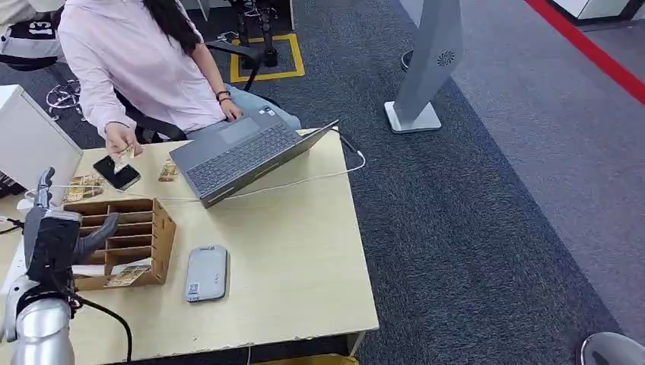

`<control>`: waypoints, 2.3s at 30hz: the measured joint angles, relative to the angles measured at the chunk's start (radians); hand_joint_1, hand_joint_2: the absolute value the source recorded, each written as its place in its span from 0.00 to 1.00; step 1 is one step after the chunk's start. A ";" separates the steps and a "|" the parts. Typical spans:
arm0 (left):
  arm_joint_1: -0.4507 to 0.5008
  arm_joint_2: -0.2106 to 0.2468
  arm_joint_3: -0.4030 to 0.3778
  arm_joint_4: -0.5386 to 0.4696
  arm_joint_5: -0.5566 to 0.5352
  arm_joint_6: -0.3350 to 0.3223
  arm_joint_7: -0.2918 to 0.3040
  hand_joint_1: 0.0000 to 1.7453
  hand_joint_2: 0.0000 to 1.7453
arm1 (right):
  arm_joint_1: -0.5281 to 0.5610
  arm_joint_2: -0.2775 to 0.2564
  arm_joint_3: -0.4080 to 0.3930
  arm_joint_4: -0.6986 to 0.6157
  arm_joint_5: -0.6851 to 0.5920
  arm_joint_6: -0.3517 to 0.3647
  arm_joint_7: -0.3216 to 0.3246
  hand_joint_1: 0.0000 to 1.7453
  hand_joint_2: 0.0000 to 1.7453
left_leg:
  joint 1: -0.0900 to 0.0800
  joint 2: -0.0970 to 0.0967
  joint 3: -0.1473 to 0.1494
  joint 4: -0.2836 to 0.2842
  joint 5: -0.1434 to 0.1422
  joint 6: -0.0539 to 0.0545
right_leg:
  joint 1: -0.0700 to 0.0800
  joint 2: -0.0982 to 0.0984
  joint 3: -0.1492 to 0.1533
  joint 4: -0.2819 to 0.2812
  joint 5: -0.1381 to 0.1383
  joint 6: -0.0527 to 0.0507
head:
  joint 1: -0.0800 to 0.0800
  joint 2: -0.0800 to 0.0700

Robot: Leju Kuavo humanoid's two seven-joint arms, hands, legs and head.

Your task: Pass the card to the sensor for recognition and then transmit it.

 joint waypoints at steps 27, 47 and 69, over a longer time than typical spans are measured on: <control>-0.296 0.111 -0.130 0.387 -0.759 0.437 0.252 1.00 1.00 | -0.006 0.000 0.040 0.007 0.084 0.024 0.036 0.00 0.00 | 0.000 0.000 0.000 0.000 0.001 0.000 | 0.000 0.000 0.000 0.001 0.001 0.000 | 0.000 0.000; -0.376 0.126 -0.170 0.542 -0.931 0.562 0.292 1.00 1.00 | -0.008 0.000 0.056 0.009 0.116 0.037 0.050 0.00 0.00 | 0.000 0.000 -0.001 0.000 0.002 -0.001 | 0.000 0.001 -0.001 0.001 0.002 0.000 | 0.000 0.000; -0.009 0.003 -0.403 0.167 -0.890 0.513 0.198 1.00 1.00 | -0.005 0.011 0.025 0.009 0.105 0.022 0.048 0.00 0.00 | 0.000 0.001 -0.002 0.001 0.000 0.000 | 0.000 0.001 -0.002 0.000 0.001 0.000 | 0.002 0.000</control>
